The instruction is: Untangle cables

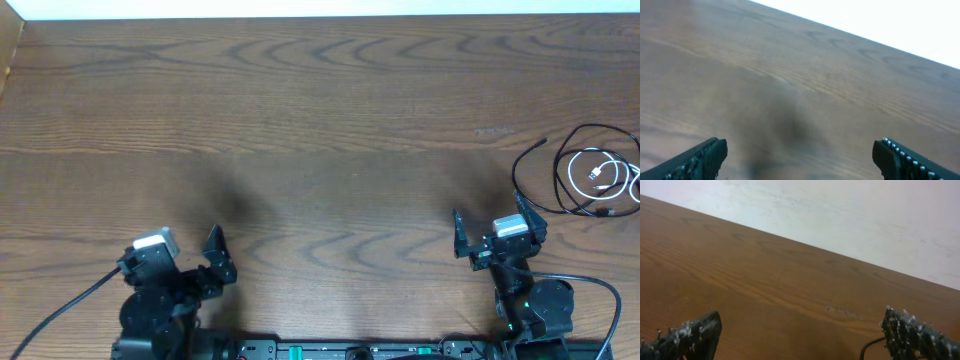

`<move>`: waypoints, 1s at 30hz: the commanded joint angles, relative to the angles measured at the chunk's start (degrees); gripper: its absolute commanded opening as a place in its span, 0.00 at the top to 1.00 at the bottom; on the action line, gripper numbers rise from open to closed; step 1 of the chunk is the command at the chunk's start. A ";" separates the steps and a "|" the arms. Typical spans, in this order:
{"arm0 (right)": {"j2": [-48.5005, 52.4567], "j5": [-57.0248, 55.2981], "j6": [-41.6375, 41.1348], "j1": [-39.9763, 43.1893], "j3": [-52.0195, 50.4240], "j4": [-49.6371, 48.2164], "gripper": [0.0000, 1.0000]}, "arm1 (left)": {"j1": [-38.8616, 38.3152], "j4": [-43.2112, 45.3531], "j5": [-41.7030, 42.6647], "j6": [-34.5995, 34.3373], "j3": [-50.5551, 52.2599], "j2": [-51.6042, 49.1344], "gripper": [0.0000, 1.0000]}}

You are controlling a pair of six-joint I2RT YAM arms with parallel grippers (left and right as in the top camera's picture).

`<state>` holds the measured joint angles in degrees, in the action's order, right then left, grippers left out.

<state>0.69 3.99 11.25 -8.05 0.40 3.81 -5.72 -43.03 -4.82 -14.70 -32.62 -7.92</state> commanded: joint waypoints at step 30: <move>-0.42 -0.61 -0.04 -0.20 -0.09 0.28 0.01 | 0.31 46.95 3.28 14.93 32.39 7.85 0.02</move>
<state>0.69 3.95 11.22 -8.05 0.40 3.84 -5.72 6.83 -3.88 -4.05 -0.36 -0.56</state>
